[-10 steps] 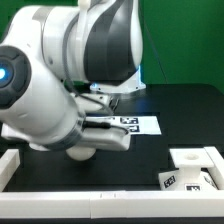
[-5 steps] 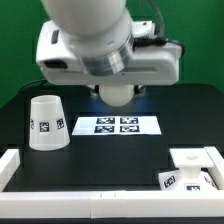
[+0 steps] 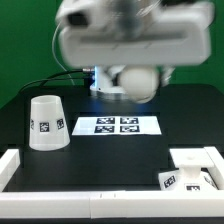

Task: Assemble lamp

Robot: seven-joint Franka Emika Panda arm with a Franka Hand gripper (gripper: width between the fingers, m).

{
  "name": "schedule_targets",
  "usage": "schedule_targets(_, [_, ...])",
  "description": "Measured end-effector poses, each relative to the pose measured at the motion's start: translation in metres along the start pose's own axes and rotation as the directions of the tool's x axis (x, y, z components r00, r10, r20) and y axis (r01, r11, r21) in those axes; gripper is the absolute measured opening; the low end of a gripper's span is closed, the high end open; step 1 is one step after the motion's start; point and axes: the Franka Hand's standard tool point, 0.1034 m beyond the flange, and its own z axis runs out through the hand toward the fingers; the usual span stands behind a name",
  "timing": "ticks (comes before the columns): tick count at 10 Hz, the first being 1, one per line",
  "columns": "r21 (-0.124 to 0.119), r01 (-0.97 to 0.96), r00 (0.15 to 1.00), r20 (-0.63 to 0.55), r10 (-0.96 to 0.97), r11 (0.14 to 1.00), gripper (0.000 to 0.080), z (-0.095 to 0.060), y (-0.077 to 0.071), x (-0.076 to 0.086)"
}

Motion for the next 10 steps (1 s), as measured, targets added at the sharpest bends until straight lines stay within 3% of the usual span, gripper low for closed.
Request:
schedule_targets(2, [0.007, 0.031, 0.964, -0.265, -0.028, 0.999, 0.0576, -0.007, -0.015, 0.024])
schedule_targets(5, [0.009, 0.039, 0.881, -0.472, -0.030, 0.999, 0.0576, -0.008, -0.018, 0.029])
schedule_targets(6, [0.003, 0.042, 0.827, -0.561, -0.034, 0.999, 0.0576, -0.008, -0.021, 0.033])
schedule_targets(7, [-0.022, 0.071, 0.743, -0.666, -0.068, 0.997, 0.0576, 0.005, -0.038, 0.026])
schedule_targets(9, [-0.043, 0.108, 0.654, -0.749, -0.104, 0.993, 0.0576, 0.014, -0.055, 0.023])
schedule_targets(10, [-0.048, 0.105, 0.661, -0.743, -0.106, 0.993, 0.0576, 0.019, -0.053, 0.023])
